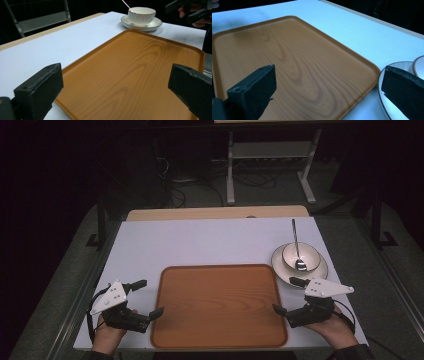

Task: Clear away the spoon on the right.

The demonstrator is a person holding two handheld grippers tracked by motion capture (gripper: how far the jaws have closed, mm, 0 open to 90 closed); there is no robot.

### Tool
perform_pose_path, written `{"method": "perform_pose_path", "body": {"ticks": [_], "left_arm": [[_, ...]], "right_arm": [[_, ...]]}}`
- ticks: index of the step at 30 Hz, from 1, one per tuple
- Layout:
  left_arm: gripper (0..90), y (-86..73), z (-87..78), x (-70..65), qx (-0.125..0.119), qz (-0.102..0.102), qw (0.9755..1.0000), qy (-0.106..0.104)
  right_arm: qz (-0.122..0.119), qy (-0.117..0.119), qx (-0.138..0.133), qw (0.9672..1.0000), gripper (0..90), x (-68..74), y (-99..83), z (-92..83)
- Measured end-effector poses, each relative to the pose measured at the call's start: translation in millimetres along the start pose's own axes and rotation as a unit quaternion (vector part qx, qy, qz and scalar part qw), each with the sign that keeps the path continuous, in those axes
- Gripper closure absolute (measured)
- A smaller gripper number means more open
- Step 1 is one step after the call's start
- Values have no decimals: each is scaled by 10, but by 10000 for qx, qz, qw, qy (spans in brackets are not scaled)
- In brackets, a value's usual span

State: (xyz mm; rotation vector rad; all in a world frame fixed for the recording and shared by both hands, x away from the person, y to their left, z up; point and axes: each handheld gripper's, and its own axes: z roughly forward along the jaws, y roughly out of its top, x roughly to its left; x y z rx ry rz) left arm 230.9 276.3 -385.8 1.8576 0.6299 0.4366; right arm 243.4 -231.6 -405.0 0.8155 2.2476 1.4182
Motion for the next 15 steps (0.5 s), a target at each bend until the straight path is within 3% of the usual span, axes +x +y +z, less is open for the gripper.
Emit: {"method": "perform_pose_path", "body": {"ticks": [15], "left_arm": [[0, 2, 20, 0, 26, 20, 10000, -39]], "right_arm": [[66, -6, -46, 10000, 0, -63, 71, 32]]}}
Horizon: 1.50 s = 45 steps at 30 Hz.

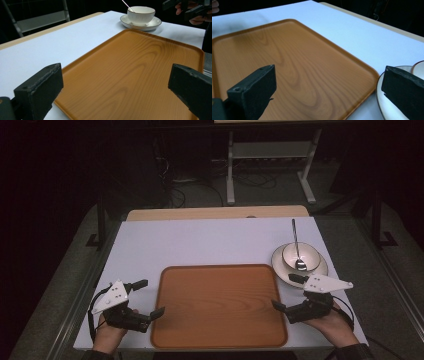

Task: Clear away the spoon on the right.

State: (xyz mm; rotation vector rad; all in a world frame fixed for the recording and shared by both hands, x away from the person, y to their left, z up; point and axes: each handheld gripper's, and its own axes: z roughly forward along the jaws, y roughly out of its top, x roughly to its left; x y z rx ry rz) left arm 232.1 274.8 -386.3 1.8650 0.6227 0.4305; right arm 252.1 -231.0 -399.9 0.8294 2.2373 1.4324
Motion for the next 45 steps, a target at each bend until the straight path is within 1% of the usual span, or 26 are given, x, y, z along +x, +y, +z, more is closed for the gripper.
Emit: {"method": "perform_pose_path", "body": {"ticks": [7, 11, 17, 32, 45], "left_arm": [[0, 4, 18, -2, 31, 22, 10000, -19], [0, 2, 14, -5, 14, 0, 10000, -13], [0, 11, 22, -9, 18, 15, 10000, -29], [0, 8, 24, -6, 17, 3, 10000, -42], [0, 6, 24, 4, -1, 3, 10000, -50]], "right_arm": [[94, -99, -31, 9999, 0, -72, 29, 10], [72, -160, -37, 9998, 0, -110, 60, 14], [130, -249, -87, 9996, 0, -168, 93, 27], [157, -335, -109, 9993, 0, -268, 157, 50], [119, -344, -107, 9993, 0, -349, 231, 93]]}}
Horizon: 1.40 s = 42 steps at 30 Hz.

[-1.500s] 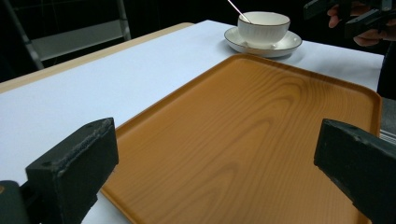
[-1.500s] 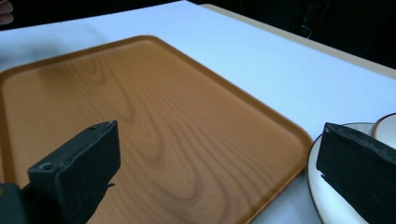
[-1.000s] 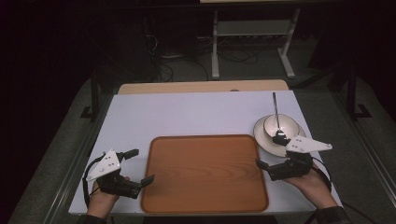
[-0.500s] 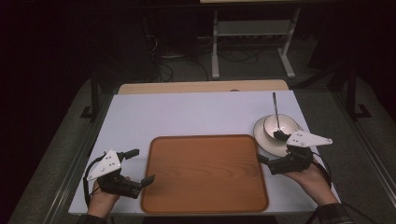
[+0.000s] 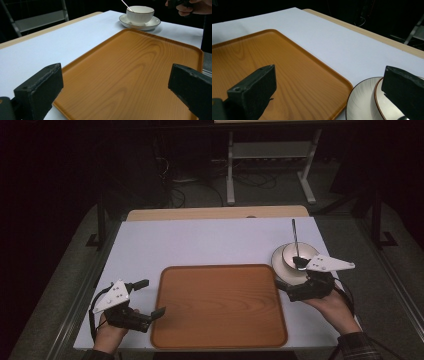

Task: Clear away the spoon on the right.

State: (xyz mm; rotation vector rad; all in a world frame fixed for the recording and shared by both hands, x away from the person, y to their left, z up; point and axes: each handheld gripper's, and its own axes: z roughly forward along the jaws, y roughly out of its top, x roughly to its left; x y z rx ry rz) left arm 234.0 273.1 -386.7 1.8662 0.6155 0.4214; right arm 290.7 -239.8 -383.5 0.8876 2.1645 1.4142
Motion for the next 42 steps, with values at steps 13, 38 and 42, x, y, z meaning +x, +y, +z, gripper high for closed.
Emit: {"method": "perform_pose_path", "body": {"ticks": [13, 38, 42], "left_arm": [[0, 2, 1, -5, 18, -4, 10000, 4], [0, 0, 0, 1, 0, -21, 10000, 25], [0, 0, -1, 2, -2, -19, 10000, 22]], "right_arm": [[4, -100, 141, 9999, 0, -108, 74, 77], [98, -281, 491, 9983, 141, -365, 258, 207], [133, -329, 594, 9976, 162, -407, 284, 254]]}}
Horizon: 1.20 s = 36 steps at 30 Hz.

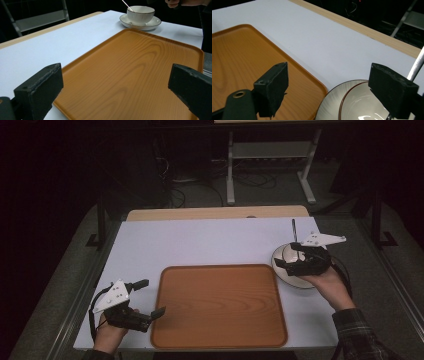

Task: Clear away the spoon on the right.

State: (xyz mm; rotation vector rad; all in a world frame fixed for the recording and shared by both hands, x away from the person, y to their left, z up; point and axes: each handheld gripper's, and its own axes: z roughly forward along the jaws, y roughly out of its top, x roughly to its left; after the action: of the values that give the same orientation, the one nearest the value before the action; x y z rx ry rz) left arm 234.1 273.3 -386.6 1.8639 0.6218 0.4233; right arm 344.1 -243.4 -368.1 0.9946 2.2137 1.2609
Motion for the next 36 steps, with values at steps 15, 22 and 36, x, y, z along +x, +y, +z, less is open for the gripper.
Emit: {"method": "perform_pose_path", "body": {"ticks": [15, 22, 36], "left_arm": [[0, -2, -1, 1, 0, -22, 10000, 7], [0, -2, -1, 3, -3, -29, 10000, 10], [0, -2, -9, 10, -36, -41, 10000, 36]], "right_arm": [[32, -95, 111, 9999, 283, -131, 174, 128], [122, -185, 160, 9996, 380, -243, 236, 181], [432, -294, 330, 9981, 665, -546, 331, 388]]}}
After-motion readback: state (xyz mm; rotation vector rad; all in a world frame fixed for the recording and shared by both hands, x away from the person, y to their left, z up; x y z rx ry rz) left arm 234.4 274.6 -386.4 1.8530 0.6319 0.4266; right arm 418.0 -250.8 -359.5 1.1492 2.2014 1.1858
